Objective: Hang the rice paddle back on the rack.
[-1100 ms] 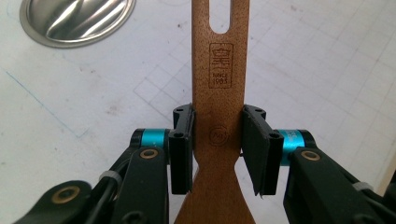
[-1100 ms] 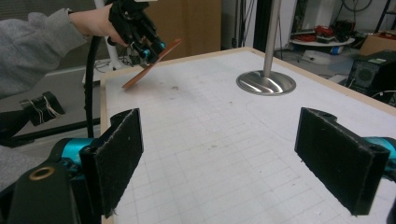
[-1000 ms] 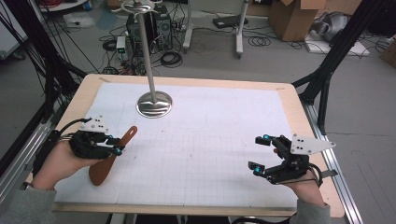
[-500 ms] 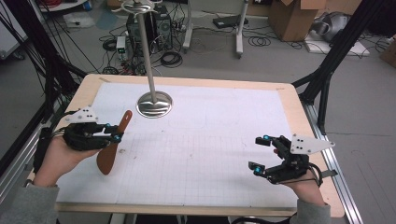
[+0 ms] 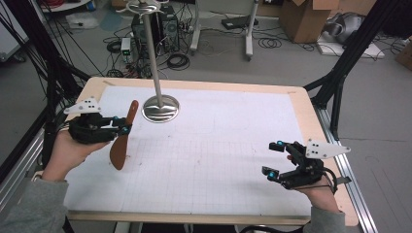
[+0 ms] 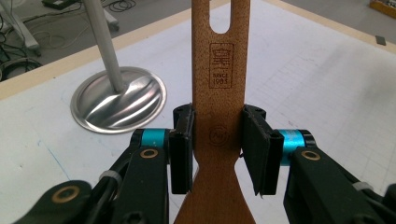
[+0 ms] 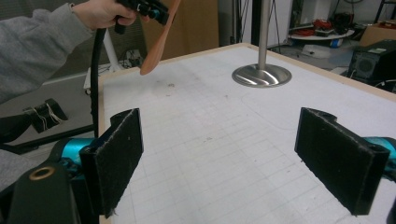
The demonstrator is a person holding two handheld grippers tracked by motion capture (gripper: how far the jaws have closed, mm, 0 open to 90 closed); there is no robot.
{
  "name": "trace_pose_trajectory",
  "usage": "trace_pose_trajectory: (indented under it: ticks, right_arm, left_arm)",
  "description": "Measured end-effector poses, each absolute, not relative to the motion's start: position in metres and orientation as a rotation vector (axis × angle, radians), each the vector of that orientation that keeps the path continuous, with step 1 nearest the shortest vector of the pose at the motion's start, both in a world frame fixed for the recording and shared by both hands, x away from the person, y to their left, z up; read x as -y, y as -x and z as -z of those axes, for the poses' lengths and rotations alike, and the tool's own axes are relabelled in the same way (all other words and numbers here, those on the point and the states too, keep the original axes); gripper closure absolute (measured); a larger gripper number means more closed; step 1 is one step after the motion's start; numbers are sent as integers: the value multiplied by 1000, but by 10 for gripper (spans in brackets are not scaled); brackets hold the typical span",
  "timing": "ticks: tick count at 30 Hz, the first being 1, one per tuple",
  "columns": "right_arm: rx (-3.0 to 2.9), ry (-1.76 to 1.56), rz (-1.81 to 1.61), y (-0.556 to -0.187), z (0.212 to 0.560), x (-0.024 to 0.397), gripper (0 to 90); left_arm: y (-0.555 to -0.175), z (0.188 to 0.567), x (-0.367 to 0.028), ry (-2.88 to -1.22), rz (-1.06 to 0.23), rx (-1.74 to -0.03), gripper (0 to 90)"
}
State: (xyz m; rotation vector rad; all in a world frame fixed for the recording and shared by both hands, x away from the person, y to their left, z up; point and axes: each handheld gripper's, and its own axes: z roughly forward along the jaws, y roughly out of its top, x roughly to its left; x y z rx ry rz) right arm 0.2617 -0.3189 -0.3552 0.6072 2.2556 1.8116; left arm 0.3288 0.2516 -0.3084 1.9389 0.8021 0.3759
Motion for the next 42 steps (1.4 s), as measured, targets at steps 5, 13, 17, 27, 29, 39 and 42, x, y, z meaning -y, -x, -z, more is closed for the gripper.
trace_pose_trajectory:
  ticks: [5,13,17,27,29,39,42]
  right_arm:
    - [-2258,-619,-1816,-264,357,321,141]
    - [-2258,-639,-1816,-266,360,324,141]
    - [-2261,-643,-1813,-267,360,323,140]
    - [-2266,-642,-1808,-267,360,322,141]
    - [-2262,-635,-1809,-267,360,322,140]
    - [-2292,-633,-1788,-269,362,319,141]
    - [-2293,-635,-1783,-270,363,319,140]
  left_arm:
    - [-338,305,-255,-1916,-385,-804,653]
    - [-346,300,-265,-1902,-421,-796,652]
    - [-347,297,-269,-1879,-465,-795,653]
    - [-354,285,-272,-1872,-498,-778,653]
    - [-355,282,-272,-1862,-496,-772,653]
    - [-370,270,-282,-1813,-491,-766,653]
    - [-374,268,-285,-1803,-498,-775,653]
